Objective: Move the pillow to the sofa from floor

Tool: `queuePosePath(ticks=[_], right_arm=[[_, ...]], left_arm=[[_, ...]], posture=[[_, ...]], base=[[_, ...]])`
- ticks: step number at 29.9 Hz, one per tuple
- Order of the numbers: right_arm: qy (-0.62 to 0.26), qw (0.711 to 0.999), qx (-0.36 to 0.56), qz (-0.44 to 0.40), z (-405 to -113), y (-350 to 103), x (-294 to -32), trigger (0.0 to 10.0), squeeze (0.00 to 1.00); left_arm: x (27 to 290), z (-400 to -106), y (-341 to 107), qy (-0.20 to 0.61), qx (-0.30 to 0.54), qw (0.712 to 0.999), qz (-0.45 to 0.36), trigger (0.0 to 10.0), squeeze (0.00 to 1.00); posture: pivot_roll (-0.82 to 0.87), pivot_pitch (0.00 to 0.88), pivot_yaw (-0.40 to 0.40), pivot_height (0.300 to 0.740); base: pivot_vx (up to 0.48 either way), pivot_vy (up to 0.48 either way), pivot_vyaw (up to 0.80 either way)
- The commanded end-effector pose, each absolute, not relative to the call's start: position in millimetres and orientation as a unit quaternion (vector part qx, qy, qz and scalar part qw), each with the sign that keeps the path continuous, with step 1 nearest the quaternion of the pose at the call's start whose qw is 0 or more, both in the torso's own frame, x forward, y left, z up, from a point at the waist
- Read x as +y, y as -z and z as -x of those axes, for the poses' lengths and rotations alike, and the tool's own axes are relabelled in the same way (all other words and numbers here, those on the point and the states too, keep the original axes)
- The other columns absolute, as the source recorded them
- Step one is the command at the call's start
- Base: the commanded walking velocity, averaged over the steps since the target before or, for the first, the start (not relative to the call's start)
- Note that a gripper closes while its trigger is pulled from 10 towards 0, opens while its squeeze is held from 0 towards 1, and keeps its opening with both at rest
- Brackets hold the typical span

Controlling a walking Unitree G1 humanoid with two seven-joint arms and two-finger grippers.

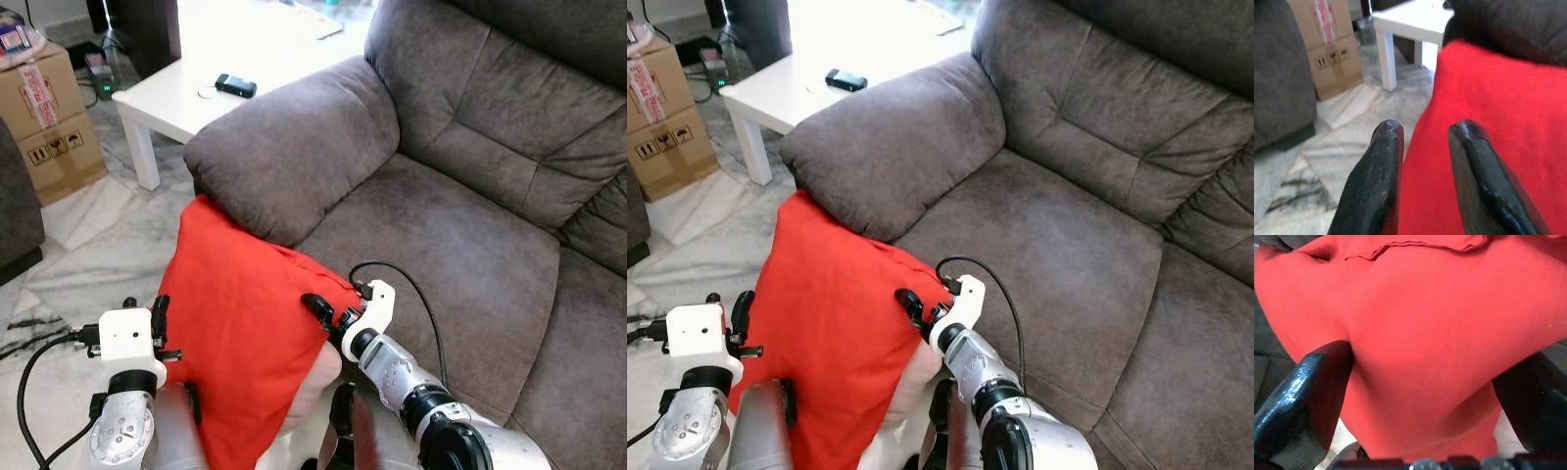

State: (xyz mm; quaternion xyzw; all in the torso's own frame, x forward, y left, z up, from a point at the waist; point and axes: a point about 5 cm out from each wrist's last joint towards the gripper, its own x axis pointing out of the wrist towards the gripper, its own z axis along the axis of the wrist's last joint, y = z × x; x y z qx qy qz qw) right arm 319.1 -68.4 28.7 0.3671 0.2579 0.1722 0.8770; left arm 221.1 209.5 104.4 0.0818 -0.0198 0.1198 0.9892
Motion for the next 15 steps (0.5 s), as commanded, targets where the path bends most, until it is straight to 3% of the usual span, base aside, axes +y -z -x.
queuePosePath(ticks=[1, 15], right_arm=[[-0.165, 0.876, 0.254, -0.375, -318.3, -27.1, -72.0, 10.0, 0.00], [-0.242, 0.849, 0.263, -0.388, -311.0, -28.9, -50.9, 10.0, 0.00]], left_arm=[[204.0, -219.0, -105.9, -0.119, -0.018, 0.989, -0.082, 10.0, 0.00], [199.4, -206.8, -110.7, -0.126, -0.013, 0.989, -0.076, 10.0, 0.00]], posture=[[0.33, 0.214, -0.265, 0.556], [0.34, 0.273, -0.278, 0.556]], base=[[0.000, 0.000, 0.00], [0.000, 0.000, 0.00]])
